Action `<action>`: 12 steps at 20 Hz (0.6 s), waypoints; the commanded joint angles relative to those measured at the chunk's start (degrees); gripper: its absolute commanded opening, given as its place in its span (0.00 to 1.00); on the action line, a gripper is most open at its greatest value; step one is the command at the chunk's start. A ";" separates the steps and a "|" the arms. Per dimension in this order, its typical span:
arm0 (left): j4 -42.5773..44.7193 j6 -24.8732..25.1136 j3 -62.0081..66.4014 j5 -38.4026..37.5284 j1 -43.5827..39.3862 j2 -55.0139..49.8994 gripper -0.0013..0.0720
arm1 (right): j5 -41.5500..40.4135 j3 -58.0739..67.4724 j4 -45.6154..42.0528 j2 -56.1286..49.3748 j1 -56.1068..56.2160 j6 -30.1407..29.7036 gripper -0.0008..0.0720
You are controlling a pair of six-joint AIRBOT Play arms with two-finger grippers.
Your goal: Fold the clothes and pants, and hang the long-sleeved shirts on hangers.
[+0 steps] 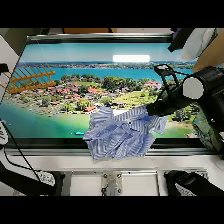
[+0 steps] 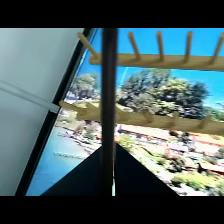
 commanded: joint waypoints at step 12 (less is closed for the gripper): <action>-33.42 42.64 -19.61 -44.76 -14.58 24.50 0.03 | 0.00 -0.02 0.00 -0.02 0.04 0.02 0.04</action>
